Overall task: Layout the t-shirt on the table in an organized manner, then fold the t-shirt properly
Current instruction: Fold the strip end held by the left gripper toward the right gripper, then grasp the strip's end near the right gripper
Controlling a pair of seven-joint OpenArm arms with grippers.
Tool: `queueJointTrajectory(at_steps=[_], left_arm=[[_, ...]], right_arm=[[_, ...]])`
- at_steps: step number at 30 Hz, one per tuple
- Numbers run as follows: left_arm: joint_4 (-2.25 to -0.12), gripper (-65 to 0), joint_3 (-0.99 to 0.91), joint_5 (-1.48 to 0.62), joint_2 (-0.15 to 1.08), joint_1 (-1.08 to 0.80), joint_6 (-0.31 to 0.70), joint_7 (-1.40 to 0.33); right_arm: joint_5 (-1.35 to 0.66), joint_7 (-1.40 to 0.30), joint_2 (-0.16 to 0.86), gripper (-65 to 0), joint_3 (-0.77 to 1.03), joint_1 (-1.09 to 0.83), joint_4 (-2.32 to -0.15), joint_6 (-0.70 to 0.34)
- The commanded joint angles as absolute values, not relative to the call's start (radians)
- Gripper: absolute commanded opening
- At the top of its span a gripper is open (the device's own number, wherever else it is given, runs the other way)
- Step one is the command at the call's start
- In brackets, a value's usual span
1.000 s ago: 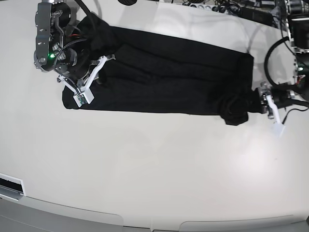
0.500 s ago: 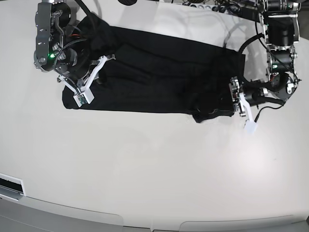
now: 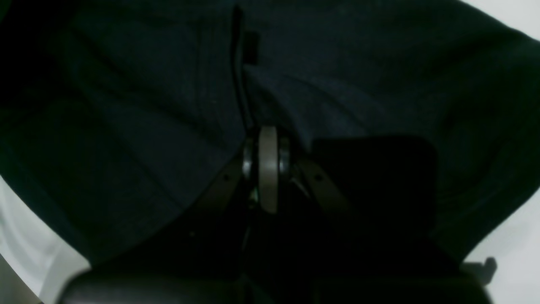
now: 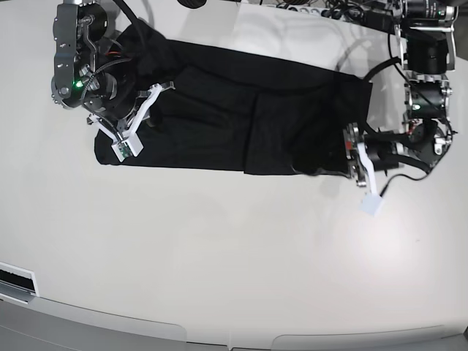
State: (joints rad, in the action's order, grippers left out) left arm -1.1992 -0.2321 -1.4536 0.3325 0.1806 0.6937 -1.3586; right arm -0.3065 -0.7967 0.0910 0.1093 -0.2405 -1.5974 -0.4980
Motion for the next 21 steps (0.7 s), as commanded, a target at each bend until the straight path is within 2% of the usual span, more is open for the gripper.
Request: queueJointTrajectory(at_steps=[1, 6, 10, 12, 17, 21], left_arm=[[-1.240, -65.0, -0.259, -1.484, 0.356, 0.202, 0.698, -1.346], [-1.273, -65.0, -0.352, -1.480, 0.413, 0.194, 0.698, -1.328], [-1.272, -65.0, -0.381, -1.394, 0.485, 0.160, 0.698, -1.271], [-1.272, -65.0, -0.381, -1.378, 0.527, 0.139, 0.698, -1.234], [-1.272, -65.0, -0.381, -1.361, 0.612, 0.099, 0.698, -1.218], [-1.272, -65.0, -0.381, -1.361, 0.638, 0.097, 0.698, -1.214]], right_arm=[[-0.343, -0.778, 0.095, -65.0, 0.112, -0.231, -1.615, -0.525], [-0.415, -0.822, 0.097, -64.9, 0.115, -0.218, -1.763, -0.569], [-0.411, -0.947, 0.097, -45.7, 0.177, -0.218, -1.943, -0.492], [-0.413, -0.955, 0.097, -38.6, 0.249, -0.225, -1.966, -0.446], [-0.471, -0.954, 0.097, -28.1, 0.451, -0.284, -1.874, -0.402], [-0.617, -0.956, 0.097, -25.8, 0.608, -0.316, -1.755, -0.471]])
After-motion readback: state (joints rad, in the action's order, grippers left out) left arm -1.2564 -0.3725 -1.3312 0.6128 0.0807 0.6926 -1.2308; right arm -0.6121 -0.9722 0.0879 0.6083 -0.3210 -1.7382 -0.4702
